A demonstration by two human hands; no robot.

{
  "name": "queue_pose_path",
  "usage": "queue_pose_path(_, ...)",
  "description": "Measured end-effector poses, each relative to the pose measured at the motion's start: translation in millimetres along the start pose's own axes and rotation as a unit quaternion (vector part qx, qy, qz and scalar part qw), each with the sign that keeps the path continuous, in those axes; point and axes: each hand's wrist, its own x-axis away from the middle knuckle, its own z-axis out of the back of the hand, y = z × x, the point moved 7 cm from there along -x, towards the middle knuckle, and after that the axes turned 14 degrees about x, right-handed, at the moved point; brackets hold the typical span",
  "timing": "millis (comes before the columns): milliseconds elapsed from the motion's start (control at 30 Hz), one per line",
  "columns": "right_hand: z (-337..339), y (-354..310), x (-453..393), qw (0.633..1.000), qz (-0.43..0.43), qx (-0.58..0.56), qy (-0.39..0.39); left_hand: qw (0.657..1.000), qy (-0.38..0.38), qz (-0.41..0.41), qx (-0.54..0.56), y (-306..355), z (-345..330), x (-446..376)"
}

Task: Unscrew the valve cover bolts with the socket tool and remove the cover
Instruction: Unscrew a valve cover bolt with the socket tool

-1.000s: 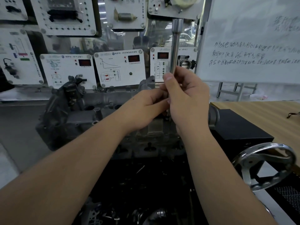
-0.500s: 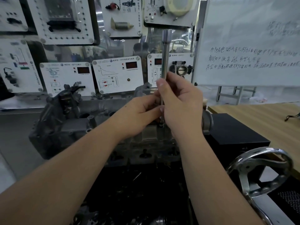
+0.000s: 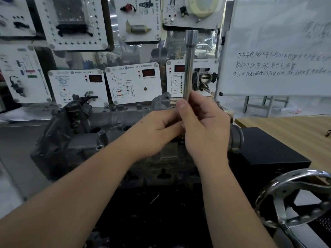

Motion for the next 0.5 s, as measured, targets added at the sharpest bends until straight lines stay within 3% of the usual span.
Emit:
queue_pose_path(100, 3.9, -3.7, 0.8, 0.998, 0.033, 0.054, 0.013, 1.000, -0.011, -0.004, 0.020, 0.4, 1.0, 0.0)
queue_pose_path(367, 0.3, -0.2, 2.3, 0.999, 0.008, 0.012, -0.035, 0.997, -0.014, -0.016, 0.068, -6.3, 1.1, -3.7)
queue_pose_path(500, 3.7, 1.5, 5.7, 0.999, 0.011, 0.049, 0.018, 0.998, -0.014, -0.021, 0.055, -6.3, 1.5, -1.9)
